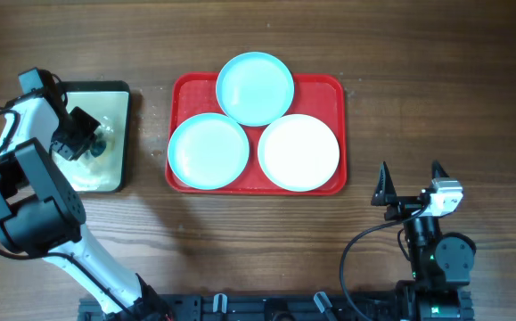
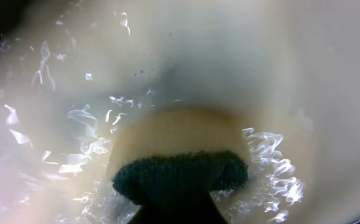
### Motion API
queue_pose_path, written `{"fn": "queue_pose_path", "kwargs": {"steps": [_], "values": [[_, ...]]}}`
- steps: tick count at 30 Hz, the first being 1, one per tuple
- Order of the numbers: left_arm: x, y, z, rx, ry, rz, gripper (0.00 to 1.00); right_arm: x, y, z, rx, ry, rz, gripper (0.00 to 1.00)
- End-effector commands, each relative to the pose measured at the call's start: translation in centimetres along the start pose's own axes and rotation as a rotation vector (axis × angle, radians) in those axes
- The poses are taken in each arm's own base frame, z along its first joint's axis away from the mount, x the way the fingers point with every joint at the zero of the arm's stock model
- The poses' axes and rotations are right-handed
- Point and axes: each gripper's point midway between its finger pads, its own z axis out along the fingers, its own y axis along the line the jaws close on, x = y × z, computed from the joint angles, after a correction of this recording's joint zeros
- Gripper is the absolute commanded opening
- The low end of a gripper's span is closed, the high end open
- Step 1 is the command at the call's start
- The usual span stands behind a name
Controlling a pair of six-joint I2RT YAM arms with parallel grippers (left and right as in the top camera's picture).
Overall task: Clean dirty plates on tray and stack at the side
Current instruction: 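Reach the left gripper into the black tray and grasp the green sponge, then dip the sponge in the soapy water and lift it with the left gripper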
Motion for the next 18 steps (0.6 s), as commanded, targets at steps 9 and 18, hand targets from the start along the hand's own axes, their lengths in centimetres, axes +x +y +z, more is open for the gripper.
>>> {"fn": "queue_pose_path", "kwargs": {"steps": [9,18], "values": [[3.2,0.1,0.9,0.026,0.139,-0.012,0.29,-0.2,-0.4,0.0,0.019,-0.008,-0.006,1.00],[0.2,-0.1,1.1,0.016,0.008,-0.005,1.00,-0.2,-0.4,0.0,0.019,-0.008,-0.006,1.00]]}}
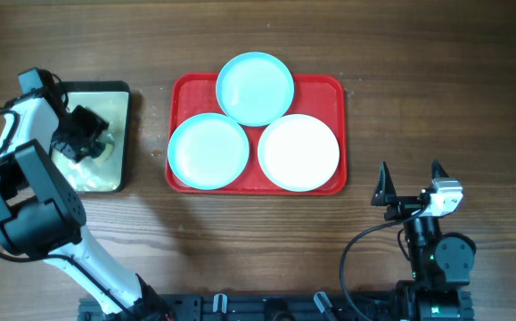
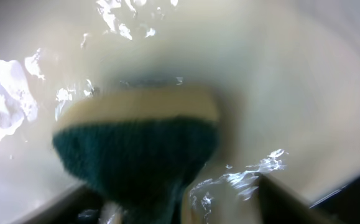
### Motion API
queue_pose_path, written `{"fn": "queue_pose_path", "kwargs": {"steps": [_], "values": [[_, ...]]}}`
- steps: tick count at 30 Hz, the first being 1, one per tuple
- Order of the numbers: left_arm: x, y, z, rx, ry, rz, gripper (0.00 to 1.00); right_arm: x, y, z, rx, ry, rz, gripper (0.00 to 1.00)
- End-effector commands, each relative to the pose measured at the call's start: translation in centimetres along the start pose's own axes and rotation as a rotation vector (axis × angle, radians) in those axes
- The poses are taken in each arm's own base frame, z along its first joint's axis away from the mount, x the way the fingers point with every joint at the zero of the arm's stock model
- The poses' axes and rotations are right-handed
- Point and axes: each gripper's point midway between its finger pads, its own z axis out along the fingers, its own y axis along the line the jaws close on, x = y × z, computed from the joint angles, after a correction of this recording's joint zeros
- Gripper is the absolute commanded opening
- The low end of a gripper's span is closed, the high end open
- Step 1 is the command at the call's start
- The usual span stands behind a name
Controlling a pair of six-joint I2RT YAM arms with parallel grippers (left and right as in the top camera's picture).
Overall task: Clean dirty plates on tray and stack at the side
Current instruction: 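Dip the sponge in the soapy water and lift it with the left gripper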
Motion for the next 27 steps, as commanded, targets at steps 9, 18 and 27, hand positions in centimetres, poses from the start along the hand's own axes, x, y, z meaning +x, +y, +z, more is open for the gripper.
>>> {"fn": "queue_pose_path", "kwargs": {"steps": [9,18,27], "values": [[-1.6,2.6,1.2,-0.140,-0.088,-0.003,0.26,-0.2,-0.3,0.0,0.018,-0.008,-0.006,1.00],[3.2,0.6,1.2,0.003,0.141,-0.018,0.81,-0.2,-0.3,0.0,0.018,-0.008,-0.006,1.00],[0.5,2.5,1.2,-0.118,0.010,-0.005,0.04,-0.2,-0.3,0.0,0.018,-0.008,-0.006,1.00]]}}
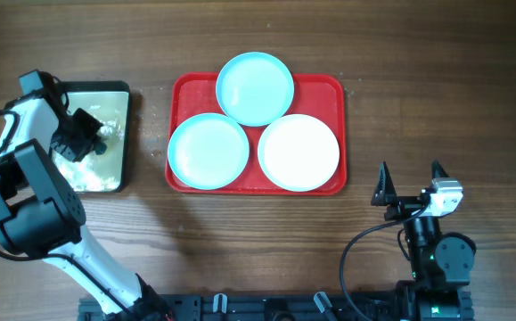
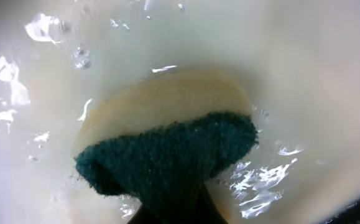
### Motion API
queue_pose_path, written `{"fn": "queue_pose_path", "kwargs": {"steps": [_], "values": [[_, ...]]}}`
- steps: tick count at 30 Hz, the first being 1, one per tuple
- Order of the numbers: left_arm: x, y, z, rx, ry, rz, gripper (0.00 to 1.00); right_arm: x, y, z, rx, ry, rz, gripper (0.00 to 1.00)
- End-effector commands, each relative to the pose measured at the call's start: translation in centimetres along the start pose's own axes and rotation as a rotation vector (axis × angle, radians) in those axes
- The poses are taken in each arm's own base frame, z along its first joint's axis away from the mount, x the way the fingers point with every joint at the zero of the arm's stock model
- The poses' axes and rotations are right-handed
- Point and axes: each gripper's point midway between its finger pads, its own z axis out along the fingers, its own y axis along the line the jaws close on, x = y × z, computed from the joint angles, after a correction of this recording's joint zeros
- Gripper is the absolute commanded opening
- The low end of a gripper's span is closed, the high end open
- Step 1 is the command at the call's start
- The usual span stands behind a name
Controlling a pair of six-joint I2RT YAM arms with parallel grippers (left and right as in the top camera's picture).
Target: Clean dirty plates on tray and stack at the side
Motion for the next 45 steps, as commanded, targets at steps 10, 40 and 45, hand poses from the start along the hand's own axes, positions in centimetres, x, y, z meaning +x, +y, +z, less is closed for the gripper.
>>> {"fn": "queue_pose_path", "kwargs": {"steps": [10,40,45], "values": [[-1.1,-2.1,-11.1,0.133,-0.186,0.064,0.04,-0.2,-0.4,0.0,0.019,-0.008,-0.006,1.00],[3.1,-6.1,-22.4,0.413,-0.315,0.247,0.04,-0.2,-0.4,0.0,0.019,-0.008,-0.006,1.00],[13.5,-12.5,-23.5,0.573,-0.132,0.504,0.04,-0.2,-0.4,0.0,0.019,-0.008,-0.006,1.00]]}}
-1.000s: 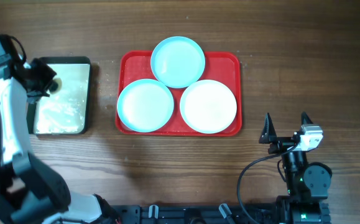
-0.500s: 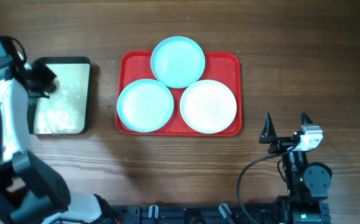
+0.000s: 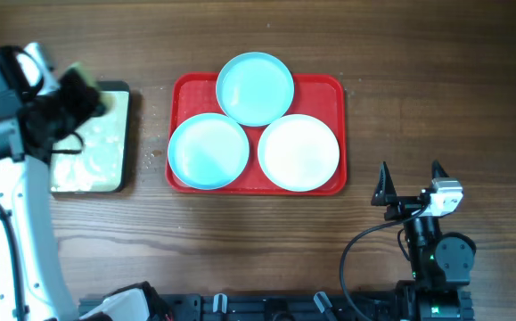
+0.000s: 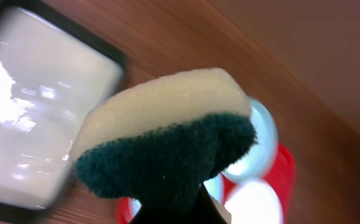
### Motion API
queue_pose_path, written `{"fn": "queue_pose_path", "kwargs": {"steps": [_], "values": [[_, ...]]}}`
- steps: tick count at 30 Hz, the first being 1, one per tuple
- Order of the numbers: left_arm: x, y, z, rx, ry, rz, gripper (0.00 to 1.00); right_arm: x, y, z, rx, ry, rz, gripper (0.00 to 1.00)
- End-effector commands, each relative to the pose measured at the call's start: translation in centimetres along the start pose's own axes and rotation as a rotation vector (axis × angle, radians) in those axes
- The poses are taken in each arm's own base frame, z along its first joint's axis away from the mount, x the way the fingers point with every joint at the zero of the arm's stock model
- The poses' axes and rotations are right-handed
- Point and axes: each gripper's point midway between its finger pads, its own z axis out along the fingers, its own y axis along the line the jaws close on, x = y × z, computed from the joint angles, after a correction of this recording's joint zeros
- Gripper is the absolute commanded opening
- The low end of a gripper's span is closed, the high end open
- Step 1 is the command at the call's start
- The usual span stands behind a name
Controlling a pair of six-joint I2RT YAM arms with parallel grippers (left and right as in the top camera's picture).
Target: Clean dirty plates on tray and stack at the side
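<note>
My left gripper (image 3: 77, 89) is shut on a sponge (image 4: 164, 134), yellow with a dark green scrub side, held up in the air over the right edge of the basin of soapy water (image 3: 88, 143). On the red tray (image 3: 333, 89) lie three plates: a light blue plate (image 3: 255, 87) at the back, a second light blue plate (image 3: 208, 152) front left, and a white plate (image 3: 298, 152) front right. My right gripper (image 3: 411, 185) stands open near the table's front right, nothing between its fingers.
The black-rimmed basin (image 4: 36, 112) stands left of the tray on the wooden table (image 3: 418, 53). My left arm (image 3: 21, 205) runs down the left side. Bare wood lies right of the tray and along the front.
My left gripper has come up out of the soapy water with the sponge and now sits high over the basin's right edge, facing the tray. The right arm is unchanged.
At all three earlier moments my left gripper held the sponge down in the basin's soapy water, at slightly different spots. Now the sponge is lifted clear of the water, toward the tray. The plates and right arm have stayed put.
</note>
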Motion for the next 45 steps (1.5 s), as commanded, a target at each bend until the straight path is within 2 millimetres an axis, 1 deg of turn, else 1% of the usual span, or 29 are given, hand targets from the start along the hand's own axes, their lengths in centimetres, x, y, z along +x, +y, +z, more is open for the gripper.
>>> {"fn": "queue_pose_path", "kwargs": {"steps": [1,2,3,5,6,7,11,12,13,14,15,16,18,20,22,25,26,28,30,32,33,34,35,36,37,39,41,43,45], "values": [[6.5,-4.9,3.9,0.114,0.234,0.110,0.04,-0.1,-0.4,0.0,0.019,-0.008,-0.006,1.00],[9.2,-5.8,5.8,0.111,0.309,0.156,0.04,-0.1,-0.4,0.0,0.019,-0.008,-0.006,1.00],[11.0,-5.7,7.4,0.071,0.352,0.192,0.04,-0.1,-0.4,0.0,0.019,-0.008,-0.006,1.00],[15.3,-4.1,11.0,-0.075,0.453,0.242,0.04,-0.1,-0.4,0.0,0.019,-0.008,-0.006,1.00],[16.3,-3.3,12.2,-0.133,0.473,0.240,0.04,-0.1,-0.4,0.0,0.019,-0.008,-0.006,1.00],[17.6,-2.3,14.3,-0.196,0.496,0.260,0.04,-0.1,-0.4,0.0,0.019,-0.008,-0.006,1.00],[19.9,-0.6,18.5,-0.246,0.568,0.268,0.04,-0.1,-0.4,0.0,0.019,-0.008,-0.006,1.00],[20.2,0.0,18.9,-0.269,0.580,0.267,0.11,-0.1,-0.4,0.0,0.019,-0.008,-0.006,1.00],[20.3,0.4,19.0,-0.286,0.587,0.268,0.32,-0.1,-0.4,0.0,0.019,-0.008,-0.006,1.00],[20.6,0.8,19.1,-0.298,0.598,0.270,0.43,-0.1,-0.4,0.0,0.019,-0.008,-0.006,1.00],[20.7,0.9,19.1,-0.302,0.604,0.271,0.52,-0.1,-0.4,0.0,0.019,-0.008,-0.006,1.00],[20.7,0.9,19.0,-0.303,0.607,0.270,0.99,-0.1,-0.4,0.0,0.019,-0.008,-0.006,1.00],[20.6,0.9,19.0,-0.303,0.605,0.269,1.00,-0.1,-0.4,0.0,0.019,-0.008,-0.006,1.00],[19.8,0.7,18.4,-0.304,0.598,0.259,1.00,-0.1,-0.4,0.0,0.019,-0.008,-0.006,1.00],[17.4,-0.3,16.6,-0.294,0.564,0.237,1.00,-0.2,-0.4,0.0,0.019,-0.008,-0.006,1.00],[12.4,-1.8,11.8,-0.251,0.440,0.187,1.00,-0.2,-0.4,0.0,0.024,-0.008,-0.061,1.00],[11.3,-1.8,10.6,-0.239,0.402,0.173,1.00,-0.6,-0.6,0.0,0.034,-0.027,-0.084,1.00],[9.3,-1.2,8.0,-0.228,0.330,0.132,1.00,-3.1,1.6,-0.3,-0.088,-0.125,-0.010,1.00],[8.2,0.3,5.7,-0.245,0.293,0.078,1.00,-7.8,4.6,-1.9,-0.284,-0.302,0.118,1.00],[8.1,1.7,4.9,-0.275,0.306,0.036,1.00,-13.0,7.0,-5.3,-0.429,-0.538,0.059,1.00],[8.4,2.4,4.7,-0.292,0.323,0.018,1.00,-16.4,7.8,-8.2,-0.479,-0.700,0.022,1.00],[8.7,2.6,4.5,-0.300,0.336,0.014,1.00,-19.2,8.5,-10.1,-0.515,-0.786,-0.015,1.00],[8.7,2.6,4.6,-0.300,0.335,0.015,1.00,-21.3,9.8,-10.7,-0.560,-0.772,-0.085,1.00],[8.5,2.5,4.7,-0.295,0.327,0.017,1.00,-22.9,11.1,-10.3,-0.593,-0.699,-0.165,1.00],[8.4,2.5,4.7,-0.293,0.323,0.018,1.00,-24.0,11.7,-8.7,-0.597,-0.574,-0.223,1.00],[8.6,2.5,4.7,-0.296,0.331,0.017,1.00,-24.3,11.5,-4.1,-0.574,-0.183,-0.279,1.00],[8.7,2.7,4.8,-0.299,0.335,0.016,1.00,-24.4,12.0,-1.8,-0.623,0.052,-0.213,1.00],[8.7,2.6,4.8,-0.298,0.335,0.016,1.00,-26.4,15.1,-0.7,-0.874,0.191,-0.007,1.00],[8.7,2.6,4.8,-0.298,0.335,0.016,1.00,-26.2,16.4,0.8,-1.017,0.270,0.133,1.00]]}}
